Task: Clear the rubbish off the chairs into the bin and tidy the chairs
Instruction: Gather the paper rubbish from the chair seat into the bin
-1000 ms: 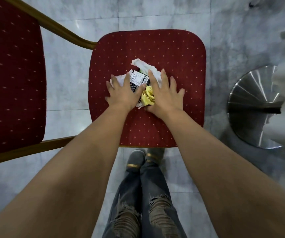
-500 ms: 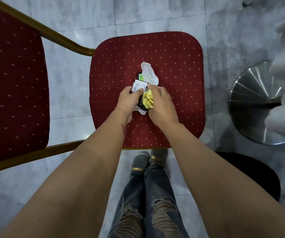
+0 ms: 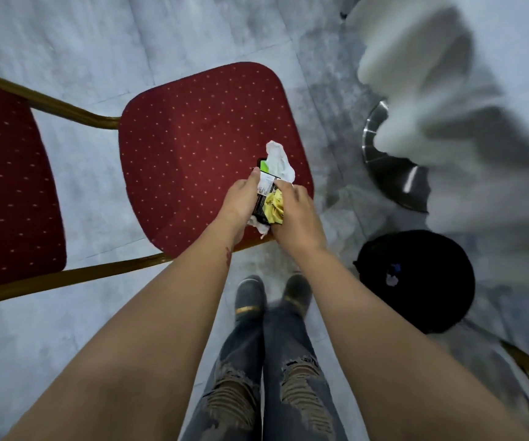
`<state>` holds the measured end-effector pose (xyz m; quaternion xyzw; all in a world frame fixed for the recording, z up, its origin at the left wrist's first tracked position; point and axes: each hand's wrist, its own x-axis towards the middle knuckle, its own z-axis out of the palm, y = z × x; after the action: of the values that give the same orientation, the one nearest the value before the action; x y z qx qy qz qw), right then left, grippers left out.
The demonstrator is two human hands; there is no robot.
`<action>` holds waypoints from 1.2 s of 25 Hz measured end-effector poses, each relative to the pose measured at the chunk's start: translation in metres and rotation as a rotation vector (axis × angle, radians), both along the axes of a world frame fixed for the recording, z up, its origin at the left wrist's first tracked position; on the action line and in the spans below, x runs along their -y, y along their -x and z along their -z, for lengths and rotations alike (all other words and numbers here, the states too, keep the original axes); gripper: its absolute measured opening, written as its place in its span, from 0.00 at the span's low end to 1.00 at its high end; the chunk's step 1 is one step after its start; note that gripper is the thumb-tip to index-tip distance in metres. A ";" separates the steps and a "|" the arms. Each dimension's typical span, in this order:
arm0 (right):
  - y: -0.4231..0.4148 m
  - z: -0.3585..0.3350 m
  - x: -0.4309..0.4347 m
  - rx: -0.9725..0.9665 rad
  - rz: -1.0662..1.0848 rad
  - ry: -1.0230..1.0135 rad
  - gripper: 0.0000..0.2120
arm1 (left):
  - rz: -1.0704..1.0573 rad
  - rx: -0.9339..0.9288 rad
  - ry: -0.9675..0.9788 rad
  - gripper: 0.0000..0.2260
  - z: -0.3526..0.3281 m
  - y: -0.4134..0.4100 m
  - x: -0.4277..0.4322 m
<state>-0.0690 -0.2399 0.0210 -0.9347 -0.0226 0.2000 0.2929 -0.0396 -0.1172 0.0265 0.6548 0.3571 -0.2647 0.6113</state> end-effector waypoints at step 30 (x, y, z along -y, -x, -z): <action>0.163 0.170 0.415 -0.285 0.369 0.017 0.46 | 0.385 -0.183 -0.031 0.22 0.174 0.125 0.438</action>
<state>-0.2319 -0.6550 -0.1491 -0.8877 0.1919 0.2733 0.3169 -0.1646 -0.5548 -0.1479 0.6935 0.2833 -0.4292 0.5045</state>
